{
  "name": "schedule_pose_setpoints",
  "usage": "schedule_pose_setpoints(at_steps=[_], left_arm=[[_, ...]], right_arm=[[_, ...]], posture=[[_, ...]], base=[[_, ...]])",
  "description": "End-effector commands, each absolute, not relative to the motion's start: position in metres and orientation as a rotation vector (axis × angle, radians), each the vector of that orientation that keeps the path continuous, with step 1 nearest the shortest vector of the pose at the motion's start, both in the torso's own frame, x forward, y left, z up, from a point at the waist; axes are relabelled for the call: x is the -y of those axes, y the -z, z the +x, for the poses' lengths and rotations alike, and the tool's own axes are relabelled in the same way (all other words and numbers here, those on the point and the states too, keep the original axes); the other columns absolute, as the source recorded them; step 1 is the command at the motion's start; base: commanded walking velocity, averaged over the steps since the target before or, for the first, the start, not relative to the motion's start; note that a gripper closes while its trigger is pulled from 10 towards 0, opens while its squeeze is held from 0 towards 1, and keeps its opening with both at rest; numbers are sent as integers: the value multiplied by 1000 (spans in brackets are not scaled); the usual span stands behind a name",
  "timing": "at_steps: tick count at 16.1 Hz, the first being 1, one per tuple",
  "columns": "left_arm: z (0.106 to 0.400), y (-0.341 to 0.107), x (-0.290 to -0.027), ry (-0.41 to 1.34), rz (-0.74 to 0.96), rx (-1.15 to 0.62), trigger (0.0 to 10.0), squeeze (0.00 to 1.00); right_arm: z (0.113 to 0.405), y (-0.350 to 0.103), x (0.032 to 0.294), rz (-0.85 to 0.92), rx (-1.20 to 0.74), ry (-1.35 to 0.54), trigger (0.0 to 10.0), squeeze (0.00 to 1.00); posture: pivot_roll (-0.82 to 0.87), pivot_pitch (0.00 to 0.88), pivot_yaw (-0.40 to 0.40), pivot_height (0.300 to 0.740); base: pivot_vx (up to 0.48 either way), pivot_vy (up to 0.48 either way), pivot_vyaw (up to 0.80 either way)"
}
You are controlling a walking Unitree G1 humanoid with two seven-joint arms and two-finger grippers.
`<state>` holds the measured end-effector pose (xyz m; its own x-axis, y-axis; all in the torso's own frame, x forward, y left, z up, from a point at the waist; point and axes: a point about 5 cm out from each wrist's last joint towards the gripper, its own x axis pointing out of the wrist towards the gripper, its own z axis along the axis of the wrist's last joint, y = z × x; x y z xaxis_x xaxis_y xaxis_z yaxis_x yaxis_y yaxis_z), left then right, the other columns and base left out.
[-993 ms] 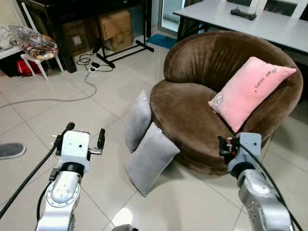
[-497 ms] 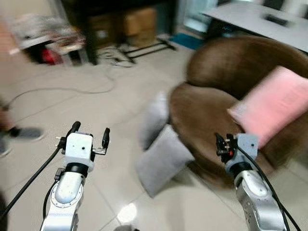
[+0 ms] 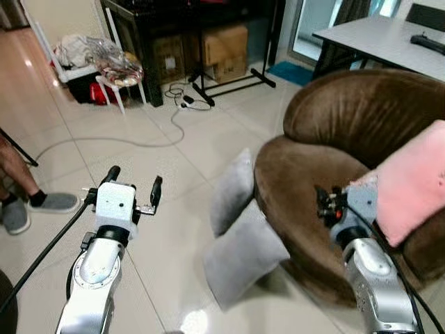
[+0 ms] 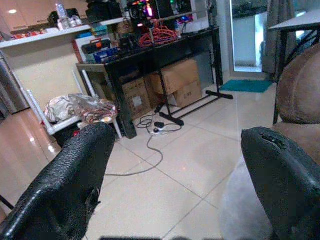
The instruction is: Move the pillow to the sofa from floor
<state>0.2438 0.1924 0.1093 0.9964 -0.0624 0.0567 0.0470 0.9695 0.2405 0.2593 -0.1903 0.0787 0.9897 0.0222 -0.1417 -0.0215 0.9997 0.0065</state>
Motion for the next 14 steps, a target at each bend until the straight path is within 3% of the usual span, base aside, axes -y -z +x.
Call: schedule_pose_setpoints(at_steps=[1,9,12,14], left_arm=[[244,-110,-196,55,252,54,10000,0],[245,-112,-195,62,242,53,10000,0],[247,-113,-194,65,240,56,10000,0],[247,-113,-194,66,239,55,10000,0]], right_arm=[[262,-81,183,24,-141,-43,10000,0],[263,-86,184,23,-127,-35,10000,0],[263,-86,185,34,-136,-24,10000,0],[264,-86,185,24,-131,-25,10000,0]], posture=[[48,0,-5,740],[47,0,-7,740],[47,0,-5,740],[46,0,-5,740]], base=[[292,0,0],[292,0,0],[292,0,-675],[294,0,0]])
